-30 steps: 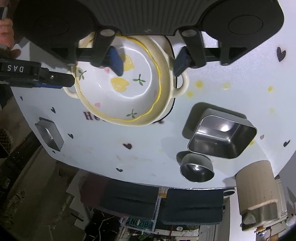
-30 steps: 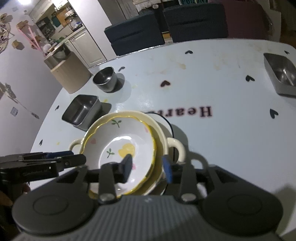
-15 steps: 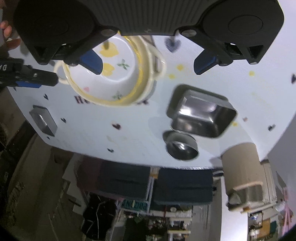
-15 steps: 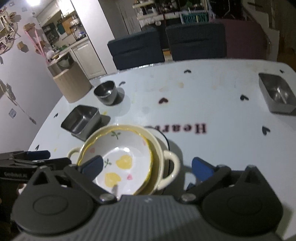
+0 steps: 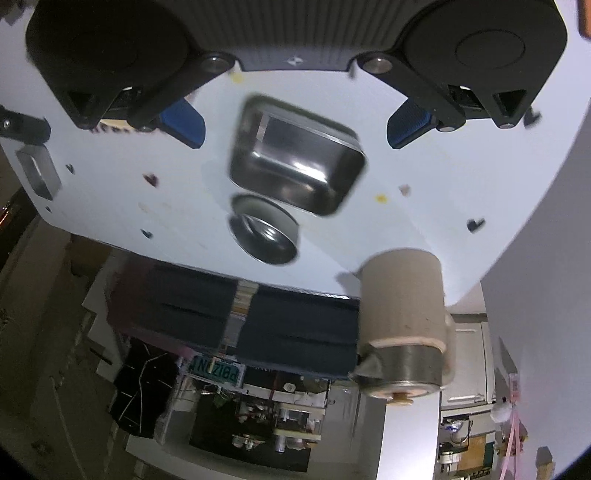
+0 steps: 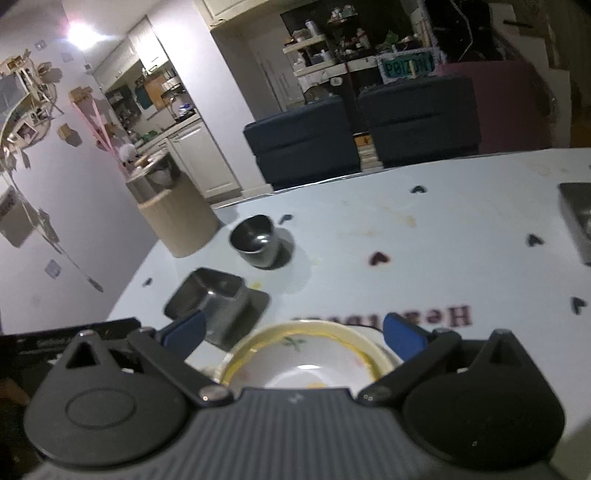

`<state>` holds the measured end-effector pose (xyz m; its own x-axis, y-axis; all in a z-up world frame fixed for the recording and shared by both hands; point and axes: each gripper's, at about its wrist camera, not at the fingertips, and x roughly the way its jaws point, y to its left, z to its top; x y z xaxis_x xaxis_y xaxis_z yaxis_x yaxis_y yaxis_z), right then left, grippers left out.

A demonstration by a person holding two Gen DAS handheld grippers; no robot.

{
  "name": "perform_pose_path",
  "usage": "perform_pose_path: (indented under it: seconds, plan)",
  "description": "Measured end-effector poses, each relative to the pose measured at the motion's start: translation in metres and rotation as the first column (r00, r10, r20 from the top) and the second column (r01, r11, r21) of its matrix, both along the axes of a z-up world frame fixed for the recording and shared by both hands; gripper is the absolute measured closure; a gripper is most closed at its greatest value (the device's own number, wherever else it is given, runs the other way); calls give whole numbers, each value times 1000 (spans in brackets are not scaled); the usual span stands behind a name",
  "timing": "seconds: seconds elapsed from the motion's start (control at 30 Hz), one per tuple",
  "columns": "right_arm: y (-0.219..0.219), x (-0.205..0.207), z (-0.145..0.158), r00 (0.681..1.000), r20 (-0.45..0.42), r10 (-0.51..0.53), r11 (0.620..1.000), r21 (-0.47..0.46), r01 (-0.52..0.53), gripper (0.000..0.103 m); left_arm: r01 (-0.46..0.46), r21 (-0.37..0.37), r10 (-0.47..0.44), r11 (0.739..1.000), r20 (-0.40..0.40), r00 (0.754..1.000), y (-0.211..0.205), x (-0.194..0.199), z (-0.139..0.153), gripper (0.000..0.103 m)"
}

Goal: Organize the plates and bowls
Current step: 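Move both grippers to the steel square tray and close on its rim, then lift the steel square tray with both grippers and carry it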

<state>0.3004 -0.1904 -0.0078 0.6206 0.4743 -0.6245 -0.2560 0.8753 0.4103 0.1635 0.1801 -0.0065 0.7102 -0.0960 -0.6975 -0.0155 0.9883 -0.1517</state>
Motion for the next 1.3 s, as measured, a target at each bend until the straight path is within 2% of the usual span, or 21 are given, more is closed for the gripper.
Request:
perform_pose_path:
  seconds: [0.13,0.23,0.27,0.47,0.5,0.53,0.57,0.7,0.8,0.97,1.03,1.1,1.17,1.3]
  plan:
    - [22,25,-5,998,-64,-7,999,36,10,2,27,39,-28,999,16,999,19,23,2,0]
    - [37,40,-14,992,-125,-10,994,104,23,10,54,55,-55,997,14,998,29,38,-3,4]
    - [43,44,-17,990,-140,-5,993,119,22,13,61,52,-61,997,7,998,33,44,-6,9]
    - [83,73,-45,966,-257,36,983,185,13,50,93,43,-89,995,-87,992,48,78,-39,40]
    - [89,78,-51,958,-284,38,982,186,16,56,97,38,-92,995,-101,991,50,83,-45,44]
    - [95,82,-56,952,-305,36,983,184,22,68,101,32,-97,994,-107,990,52,87,-49,45]
    - [101,87,-62,944,-329,29,983,179,33,74,106,26,-103,994,-110,989,53,91,-53,47]
    - [117,96,-74,938,-346,-1,990,134,50,75,122,8,-120,992,-130,984,55,107,-68,55]
    - [131,102,-75,946,-323,-40,997,47,58,80,133,5,-131,991,-148,980,52,115,-75,65]
    - [141,111,-78,941,-336,-38,999,4,42,81,161,21,-155,987,-171,973,47,125,-80,74]
    - [147,113,-81,940,-341,-28,1000,-22,22,81,170,30,-161,985,-183,970,45,128,-81,82]
    - [154,114,-84,936,-351,-12,999,-37,-1,81,178,37,-167,983,-195,966,42,130,-83,95]
    - [160,116,-88,933,-361,5,999,-33,-18,88,184,48,-171,982,-203,964,40,131,-83,96]
    - [156,114,-87,937,-349,-18,1000,-27,9,90,194,37,-182,980,-204,962,40,127,-81,101]
